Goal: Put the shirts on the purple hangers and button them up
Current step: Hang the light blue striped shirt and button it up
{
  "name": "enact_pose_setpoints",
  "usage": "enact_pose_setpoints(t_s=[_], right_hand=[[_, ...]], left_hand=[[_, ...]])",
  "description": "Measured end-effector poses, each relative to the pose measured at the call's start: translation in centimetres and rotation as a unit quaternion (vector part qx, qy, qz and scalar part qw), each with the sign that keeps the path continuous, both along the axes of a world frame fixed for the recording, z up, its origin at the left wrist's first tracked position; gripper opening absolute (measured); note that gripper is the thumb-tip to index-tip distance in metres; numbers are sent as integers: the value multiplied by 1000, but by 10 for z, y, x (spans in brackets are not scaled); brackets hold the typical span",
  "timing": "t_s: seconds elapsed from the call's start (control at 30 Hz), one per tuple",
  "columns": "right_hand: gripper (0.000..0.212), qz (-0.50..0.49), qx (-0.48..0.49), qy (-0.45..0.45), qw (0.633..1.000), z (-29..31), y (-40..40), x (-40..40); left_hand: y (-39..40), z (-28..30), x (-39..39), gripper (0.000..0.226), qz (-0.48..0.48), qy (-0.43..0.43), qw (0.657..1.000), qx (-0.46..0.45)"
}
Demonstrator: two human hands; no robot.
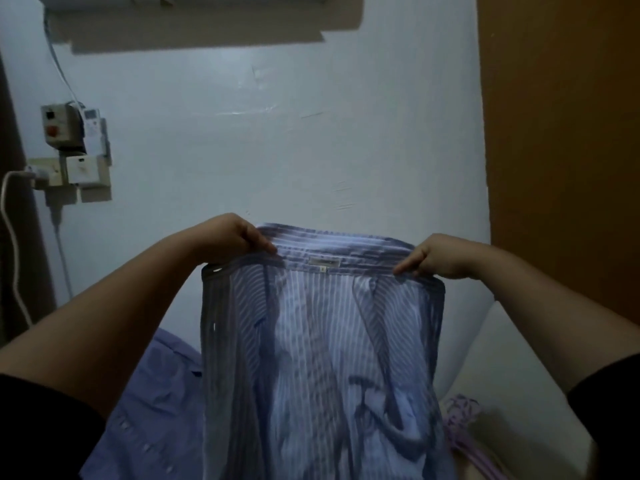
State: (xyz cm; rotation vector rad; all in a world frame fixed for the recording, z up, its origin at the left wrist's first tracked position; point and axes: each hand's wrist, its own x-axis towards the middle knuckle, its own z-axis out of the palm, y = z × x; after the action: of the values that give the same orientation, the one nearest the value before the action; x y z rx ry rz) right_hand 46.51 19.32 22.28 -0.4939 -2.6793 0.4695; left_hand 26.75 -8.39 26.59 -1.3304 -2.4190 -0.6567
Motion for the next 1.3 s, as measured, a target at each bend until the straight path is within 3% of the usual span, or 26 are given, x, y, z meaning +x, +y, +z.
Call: enact_pose_setpoints(t_s=[0.2,0.4,0.67,0.77,1.0,1.3], right_hand=[[26,21,-92,86,992,33,-12,55],[31,48,-131,116,983,65,-44,98],[26,60,-118,262,956,107,-84,123],[29,37,-88,249,964,100,-79,109],[36,-46,-117,98,987,-10,-15,23],[38,-97,-242,-99,960,-233,59,-77]], left_hand=[[-21,11,27,27,-39,-116,992,43],[-44,37,66,50,-4,-48,998,31],[-90,92,103,50,-6,18,992,123],[-83,89,96,49,22,32,995,92],[-12,-29,9,46,26,-31,998,-47],[77,-255,-100,48,6,-192,963,-191]])
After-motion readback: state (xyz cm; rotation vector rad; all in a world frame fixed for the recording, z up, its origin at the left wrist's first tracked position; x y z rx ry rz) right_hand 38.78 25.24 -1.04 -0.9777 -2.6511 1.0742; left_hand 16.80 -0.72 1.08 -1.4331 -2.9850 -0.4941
